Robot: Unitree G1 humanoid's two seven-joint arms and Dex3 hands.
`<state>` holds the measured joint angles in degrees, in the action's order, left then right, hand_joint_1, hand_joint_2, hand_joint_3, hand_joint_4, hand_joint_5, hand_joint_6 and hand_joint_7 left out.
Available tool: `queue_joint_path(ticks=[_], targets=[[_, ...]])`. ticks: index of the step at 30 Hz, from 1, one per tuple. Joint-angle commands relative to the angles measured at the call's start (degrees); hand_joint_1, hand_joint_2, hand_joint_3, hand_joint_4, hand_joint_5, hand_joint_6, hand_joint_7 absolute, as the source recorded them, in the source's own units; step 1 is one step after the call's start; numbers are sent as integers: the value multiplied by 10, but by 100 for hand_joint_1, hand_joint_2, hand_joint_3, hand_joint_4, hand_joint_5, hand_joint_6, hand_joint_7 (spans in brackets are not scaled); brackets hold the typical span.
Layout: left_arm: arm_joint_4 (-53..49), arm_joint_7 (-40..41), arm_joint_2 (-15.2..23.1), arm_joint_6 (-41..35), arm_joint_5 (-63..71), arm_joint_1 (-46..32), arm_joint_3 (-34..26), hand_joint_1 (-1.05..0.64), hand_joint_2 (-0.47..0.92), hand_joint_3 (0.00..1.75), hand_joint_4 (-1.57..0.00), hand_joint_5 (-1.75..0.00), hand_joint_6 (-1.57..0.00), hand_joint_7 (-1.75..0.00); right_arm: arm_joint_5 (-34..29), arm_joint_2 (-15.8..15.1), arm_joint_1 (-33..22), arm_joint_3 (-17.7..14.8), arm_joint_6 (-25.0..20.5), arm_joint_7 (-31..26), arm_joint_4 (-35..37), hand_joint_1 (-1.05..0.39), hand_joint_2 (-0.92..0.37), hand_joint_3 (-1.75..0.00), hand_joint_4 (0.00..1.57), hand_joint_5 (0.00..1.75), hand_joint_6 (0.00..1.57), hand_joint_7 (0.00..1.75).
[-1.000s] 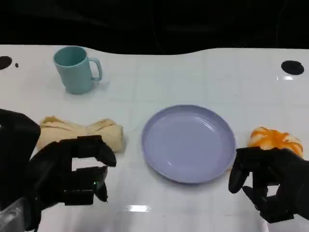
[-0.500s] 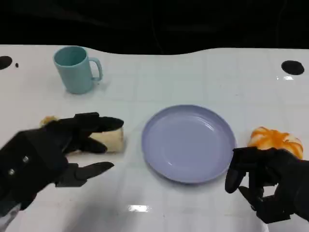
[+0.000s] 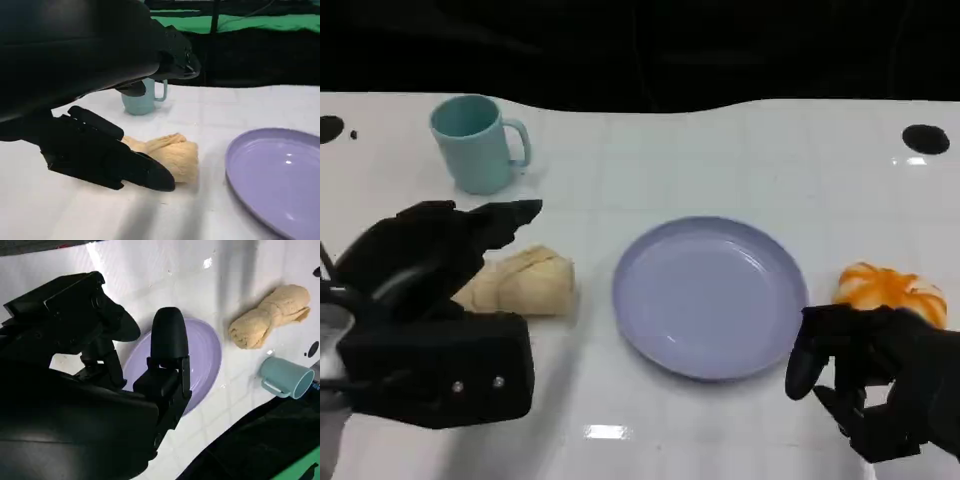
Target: Grasp the towel on the left side of the plate with the left hand and place it into the plate.
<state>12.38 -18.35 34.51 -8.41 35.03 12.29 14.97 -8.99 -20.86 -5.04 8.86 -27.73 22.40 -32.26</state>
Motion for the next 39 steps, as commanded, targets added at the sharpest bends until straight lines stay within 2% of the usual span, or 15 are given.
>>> queue_joint_path(ticks=[1, 7, 10, 13, 17, 23, 27, 31, 32, 34, 35, 36, 39], targets=[[-47, 7, -6, 8, 50, 39, 20, -61, 91, 0, -7, -46, -19, -2, -4, -3, 0, 2, -7, -4, -7, 1, -54, -111, 75, 175, 70, 145], [-178, 6, -43, 5, 92, 108, 66, -56, 90, 0, -24, -34, -35, -3, -5, 0, -1, 6, -9, -6, -9, 2, -54, -111, 75, 175, 70, 145], [-195, 9, -49, 8, 97, 116, 68, -55, 89, 0, -28, -30, -37, -2, -7, -1, -1, 7, -13, -6, -11, 1, -55, -111, 74, 175, 70, 145], [-305, 22, -77, 13, 117, 167, 99, -54, 89, 0, -31, -28, -38, -1, -12, -3, -2, 10, -16, -6, -15, 1, -55, -111, 74, 175, 69, 144], [-378, 38, -97, 22, 124, 201, 116, -53, 89, 0, -38, -22, -38, -1, -14, -5, -3, 12, -17, -6, -18, 0, -55, -110, 74, 175, 69, 144], [-555, 84, -135, 52, 143, 263, 166, -56, 92, 3, -46, -19, -40, -1, -14, -6, -8, 12, -22, -2, -28, 0, -55, -109, 75, 175, 69, 143], [-627, 108, -151, 68, 145, 286, 184, -55, 92, 4, -47, -18, -41, -1, -12, -5, -9, 11, -23, -2, -31, 0, -55, -109, 75, 175, 69, 143], [-699, 129, -165, 90, 146, 307, 205, -56, 92, 9, -57, -22, -49, -4, -12, -4, -10, 11, -28, -3, -35, 0, -55, -109, 75, 175, 70, 143], [-710, 132, -167, 98, 143, 310, 207, -52, 92, 13, -68, -30, -61, -9, -11, -3, -10, 11, -29, -3, -35, 0, -56, -109, 75, 175, 70, 143], [-726, 150, -168, 115, 138, 312, 208, -47, 92, 15, -71, -47, -74, -8, -10, -2, -8, 11, -31, -4, -35, 0, -55, -108, 75, 175, 70, 143], [-730, 165, -167, 127, 133, 311, 205, -39, 92, 18, -73, -74, -86, -15, -11, -2, -7, 11, -33, -4, -35, 0, -55, -108, 75, 175, 70, 143], [-735, 177, -167, 136, 130, 310, 204, -35, 92, 19, -71, -93, -91, -20, -11, -2, -7, 12, -34, -4, -35, 0, -55, -108, 75, 175, 70, 143], [-744, 214, -163, 167, 114, 307, 195, -31, 92, 21, -69, -121, -98, -30, -14, -2, -4, 15, -34, -5, -34, 1, -55, -108, 75, 175, 70, 143]])
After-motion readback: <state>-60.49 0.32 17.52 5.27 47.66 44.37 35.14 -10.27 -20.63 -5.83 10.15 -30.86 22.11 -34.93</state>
